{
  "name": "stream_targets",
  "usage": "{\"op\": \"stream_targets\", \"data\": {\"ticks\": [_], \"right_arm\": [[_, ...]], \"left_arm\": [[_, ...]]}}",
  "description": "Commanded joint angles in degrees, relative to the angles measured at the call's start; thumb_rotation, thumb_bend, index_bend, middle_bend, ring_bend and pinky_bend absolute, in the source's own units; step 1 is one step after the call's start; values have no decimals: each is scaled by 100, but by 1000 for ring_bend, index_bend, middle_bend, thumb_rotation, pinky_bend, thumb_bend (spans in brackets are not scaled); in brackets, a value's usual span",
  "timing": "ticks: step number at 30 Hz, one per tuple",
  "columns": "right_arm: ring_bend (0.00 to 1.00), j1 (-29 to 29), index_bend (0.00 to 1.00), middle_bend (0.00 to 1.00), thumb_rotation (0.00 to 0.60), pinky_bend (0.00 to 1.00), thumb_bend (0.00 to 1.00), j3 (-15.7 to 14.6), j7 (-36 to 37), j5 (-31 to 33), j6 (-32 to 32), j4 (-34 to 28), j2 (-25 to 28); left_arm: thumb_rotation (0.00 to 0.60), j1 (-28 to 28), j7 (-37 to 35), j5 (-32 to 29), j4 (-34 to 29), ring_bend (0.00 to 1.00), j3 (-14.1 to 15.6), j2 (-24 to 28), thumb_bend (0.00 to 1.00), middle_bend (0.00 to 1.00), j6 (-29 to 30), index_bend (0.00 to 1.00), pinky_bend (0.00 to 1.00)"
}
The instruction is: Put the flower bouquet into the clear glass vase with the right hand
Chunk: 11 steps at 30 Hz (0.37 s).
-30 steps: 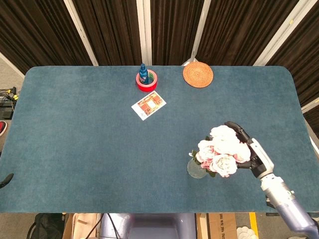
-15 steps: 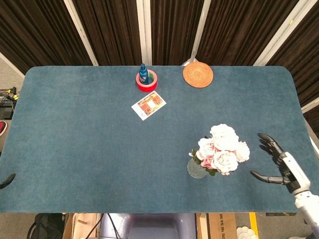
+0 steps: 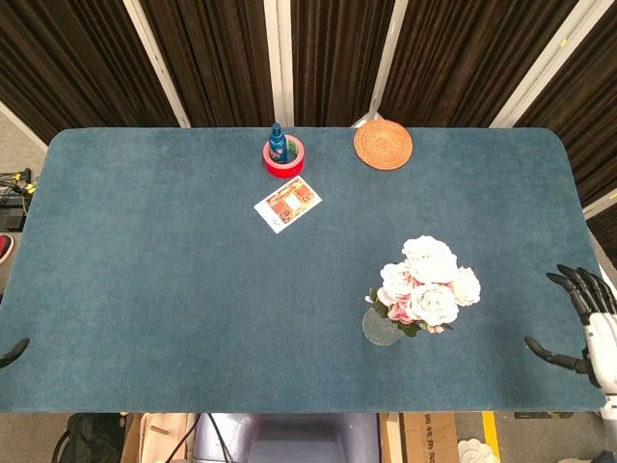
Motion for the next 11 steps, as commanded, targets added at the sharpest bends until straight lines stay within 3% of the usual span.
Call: {"op": "stream_targets", "data": {"ticks": [1, 11], "right_arm": [[18, -163, 154, 79, 600, 0, 186, -311, -1440, -686, 944, 857, -809], [9, -64, 103, 48, 600, 0, 131, -501, -1529, -783, 788, 970, -829]], "left_arm": [[600, -1, -35, -42, 2, 0, -9, 11, 214, 0, -23, 128, 47], [600, 30, -280, -105, 50, 0, -16, 109, 215, 0, -34, 128, 47]]}}
